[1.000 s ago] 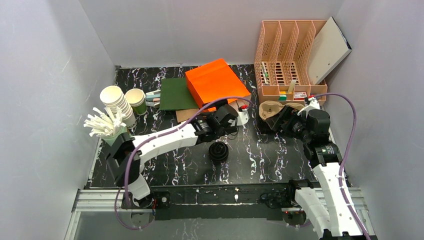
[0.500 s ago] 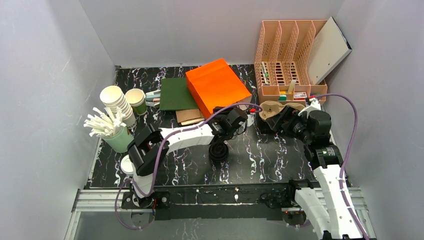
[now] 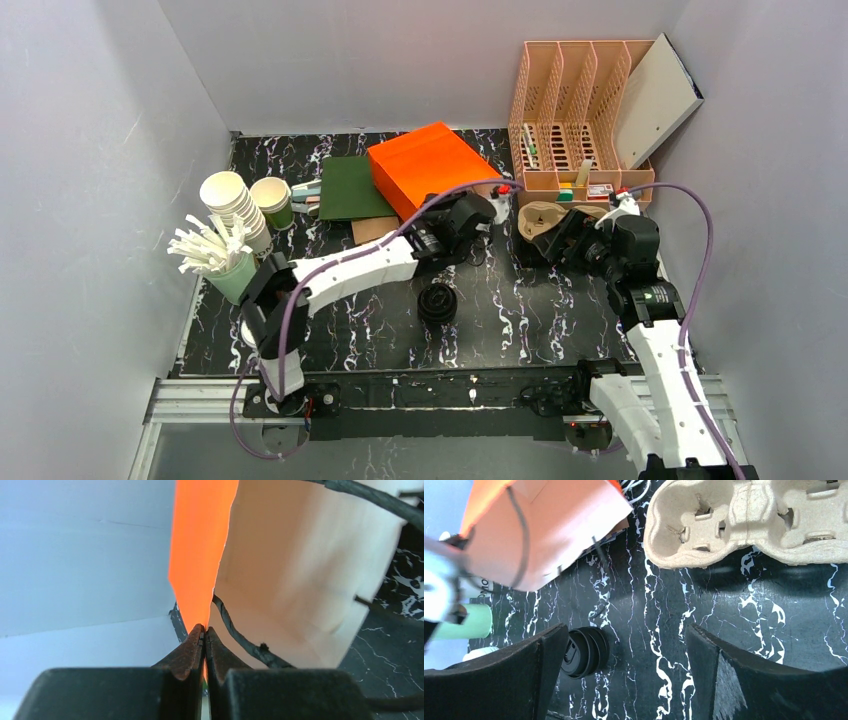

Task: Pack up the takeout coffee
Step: Pick up the takeout bag from the center of the board, then place the takeout bag at the center of the board, then move the cup lid to the center of the board.

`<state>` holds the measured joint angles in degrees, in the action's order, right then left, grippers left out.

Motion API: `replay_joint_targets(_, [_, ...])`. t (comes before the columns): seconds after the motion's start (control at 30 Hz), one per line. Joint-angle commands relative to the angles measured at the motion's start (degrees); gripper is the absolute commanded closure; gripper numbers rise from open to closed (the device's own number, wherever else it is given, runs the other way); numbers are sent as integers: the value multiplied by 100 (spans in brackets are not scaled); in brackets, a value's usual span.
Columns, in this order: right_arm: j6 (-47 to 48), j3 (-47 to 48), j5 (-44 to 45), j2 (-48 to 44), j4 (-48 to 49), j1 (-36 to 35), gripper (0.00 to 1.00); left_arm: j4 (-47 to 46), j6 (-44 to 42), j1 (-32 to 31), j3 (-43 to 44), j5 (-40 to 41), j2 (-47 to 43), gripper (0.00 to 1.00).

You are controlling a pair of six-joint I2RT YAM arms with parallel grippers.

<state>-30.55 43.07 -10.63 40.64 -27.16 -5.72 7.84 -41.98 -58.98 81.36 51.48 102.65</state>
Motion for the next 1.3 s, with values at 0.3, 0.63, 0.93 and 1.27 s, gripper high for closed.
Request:
replay_joint_targets(0.3, [304,356,-736,347,-307,-59,4,1606,1472,29,1003,560,-1948,100])
replay_joint_targets(0.63, [43,117,-160,818,-36,-1606,11,3314,2728,36,1992,524,-2618,100])
replay_joint_targets(0.93, [-724,-38,1870,1819,590,-4524,10,3913,3389,847,1852,-72,-2978,100])
replay_joint_targets(1.27, [-984,96,2601,3016,1080,-5123,23,4459,4252,1711,1851,-886,-3017,98])
